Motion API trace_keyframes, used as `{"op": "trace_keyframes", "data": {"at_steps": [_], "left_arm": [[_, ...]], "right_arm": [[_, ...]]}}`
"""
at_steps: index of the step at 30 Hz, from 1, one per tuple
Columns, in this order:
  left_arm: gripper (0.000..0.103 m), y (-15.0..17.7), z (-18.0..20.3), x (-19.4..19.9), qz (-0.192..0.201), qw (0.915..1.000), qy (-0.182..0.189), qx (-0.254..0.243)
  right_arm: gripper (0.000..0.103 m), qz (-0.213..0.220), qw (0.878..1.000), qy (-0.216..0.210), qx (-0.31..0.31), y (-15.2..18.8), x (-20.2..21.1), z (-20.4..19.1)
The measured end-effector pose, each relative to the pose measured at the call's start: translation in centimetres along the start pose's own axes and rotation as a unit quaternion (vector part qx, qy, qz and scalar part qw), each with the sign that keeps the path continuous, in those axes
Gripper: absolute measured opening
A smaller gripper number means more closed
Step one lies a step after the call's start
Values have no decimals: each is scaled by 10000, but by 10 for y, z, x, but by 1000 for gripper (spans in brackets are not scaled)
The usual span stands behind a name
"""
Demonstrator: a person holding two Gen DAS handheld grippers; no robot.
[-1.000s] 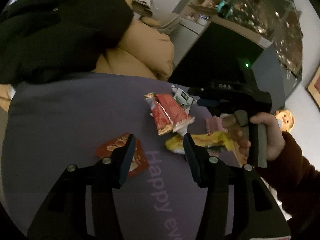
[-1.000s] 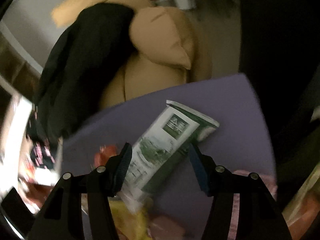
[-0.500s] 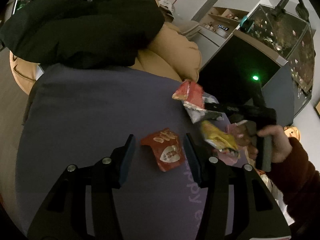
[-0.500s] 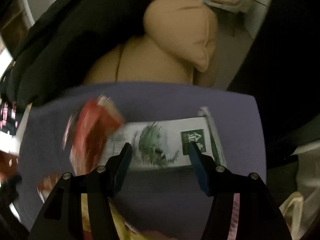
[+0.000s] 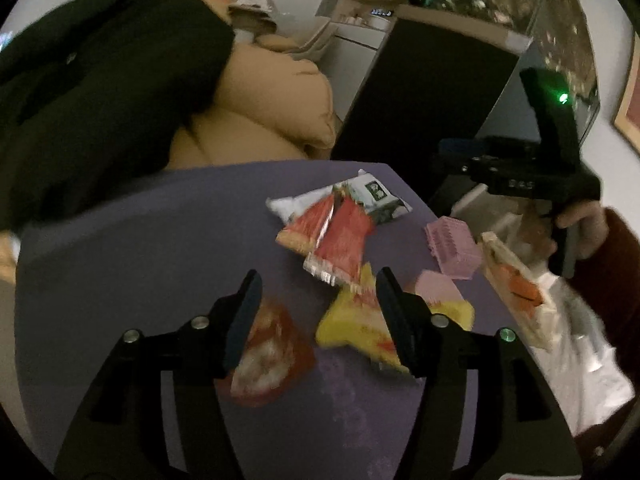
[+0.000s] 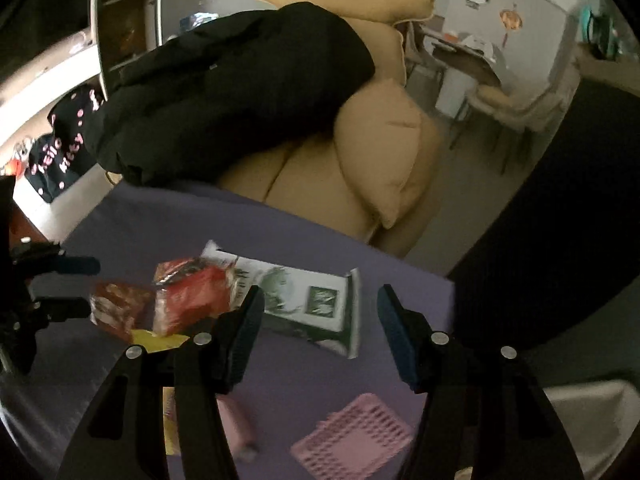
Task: Collect trash
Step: 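Grasp the red snack packet with the left gripper while the right grasps the green-white milk box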
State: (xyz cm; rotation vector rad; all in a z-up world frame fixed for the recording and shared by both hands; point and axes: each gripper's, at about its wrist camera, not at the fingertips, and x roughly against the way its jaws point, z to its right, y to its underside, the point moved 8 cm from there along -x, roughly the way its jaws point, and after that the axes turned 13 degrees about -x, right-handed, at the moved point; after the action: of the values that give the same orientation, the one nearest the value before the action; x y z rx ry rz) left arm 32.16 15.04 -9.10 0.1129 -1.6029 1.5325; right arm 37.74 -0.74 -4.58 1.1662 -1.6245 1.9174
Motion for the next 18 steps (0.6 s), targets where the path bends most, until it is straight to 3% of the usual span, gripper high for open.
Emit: {"op": "trace_keyframes", "data": {"at_steps": [8, 12, 14, 18], "left_arm": [[56, -32, -18, -67, -363, 9987, -79, 338], [29, -28, -16, -79, -586, 9970, 36, 509], [23, -22, -12, -74, -604, 9967, 146, 526], [19, -9, -13, -58, -638, 9952, 117, 729]], "right_arm": [[56, -247, 9938, -843, 680, -22, -37, -14], [56, -761, 9914, -1051, 185, -34, -89, -9], [56, -1080, 9863, -1238, -177, -33, -108, -2], [56, -1349, 9765, -1565, -618, -17, -109, 5]]}}
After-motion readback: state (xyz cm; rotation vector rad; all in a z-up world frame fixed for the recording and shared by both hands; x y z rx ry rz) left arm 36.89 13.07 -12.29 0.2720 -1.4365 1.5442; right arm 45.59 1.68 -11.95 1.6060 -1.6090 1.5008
